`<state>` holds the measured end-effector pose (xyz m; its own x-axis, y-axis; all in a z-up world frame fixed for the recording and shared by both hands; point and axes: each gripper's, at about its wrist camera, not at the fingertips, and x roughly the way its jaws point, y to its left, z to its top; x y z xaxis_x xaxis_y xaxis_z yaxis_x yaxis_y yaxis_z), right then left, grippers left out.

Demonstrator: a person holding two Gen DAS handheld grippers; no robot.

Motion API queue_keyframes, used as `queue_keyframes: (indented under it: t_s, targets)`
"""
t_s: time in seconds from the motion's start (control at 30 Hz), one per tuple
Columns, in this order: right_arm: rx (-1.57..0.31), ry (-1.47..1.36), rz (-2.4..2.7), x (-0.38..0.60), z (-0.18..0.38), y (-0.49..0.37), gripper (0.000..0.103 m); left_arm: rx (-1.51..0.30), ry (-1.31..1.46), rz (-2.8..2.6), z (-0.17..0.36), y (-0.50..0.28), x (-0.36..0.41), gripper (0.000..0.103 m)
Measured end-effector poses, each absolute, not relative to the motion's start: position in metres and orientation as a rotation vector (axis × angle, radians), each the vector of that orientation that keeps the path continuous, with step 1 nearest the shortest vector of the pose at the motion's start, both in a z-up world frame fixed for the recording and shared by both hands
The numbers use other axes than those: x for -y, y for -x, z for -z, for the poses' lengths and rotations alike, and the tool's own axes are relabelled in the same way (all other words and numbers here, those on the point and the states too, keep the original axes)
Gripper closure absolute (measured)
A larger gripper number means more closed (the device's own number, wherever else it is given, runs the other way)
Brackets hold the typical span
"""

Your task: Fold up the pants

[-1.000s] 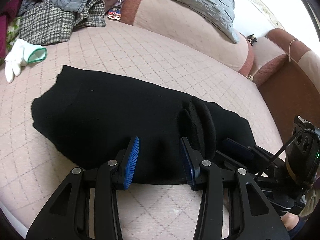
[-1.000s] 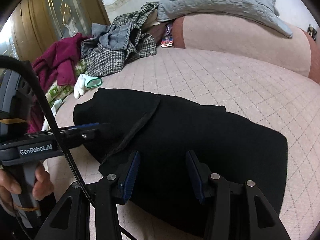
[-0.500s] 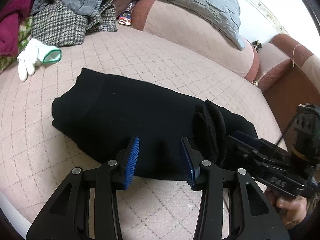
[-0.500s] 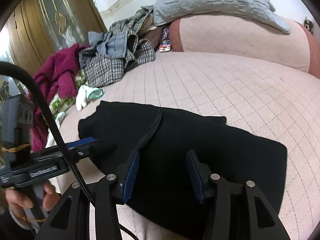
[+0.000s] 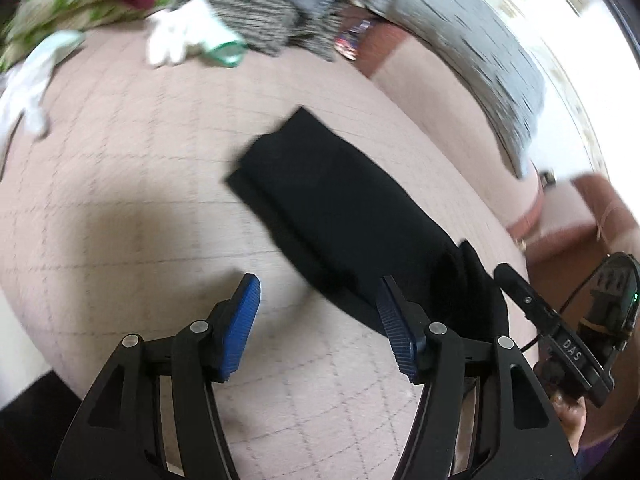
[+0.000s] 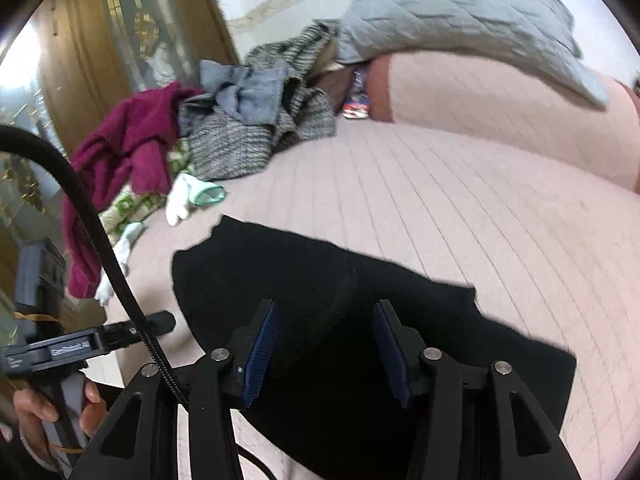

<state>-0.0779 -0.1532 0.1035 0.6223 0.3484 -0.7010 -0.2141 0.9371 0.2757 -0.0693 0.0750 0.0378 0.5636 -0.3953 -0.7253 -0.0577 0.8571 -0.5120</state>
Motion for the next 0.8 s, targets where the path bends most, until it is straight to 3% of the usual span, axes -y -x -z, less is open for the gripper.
queue_keyframes:
  t_s: [0.47,0.6,0.8]
  targets:
    - [-0.901,-0.009,-0.568,0.080,-0.093,-0.005,0.050,-0.955,0.550,0.193,-0.031,0.045,-0.082,0.039]
    - [-0.935,0.014,-0.602,0.066,-0.084,-0.029,0.044,-0.959,0.553,0.199,-0.030,0.042,-0.081,0.039]
    - [-0.993,0.072,-0.658,0.040,-0.066,-0.061,0.043,-0.951,0.476,0.197,-0.029,0.035,-0.071,0.038]
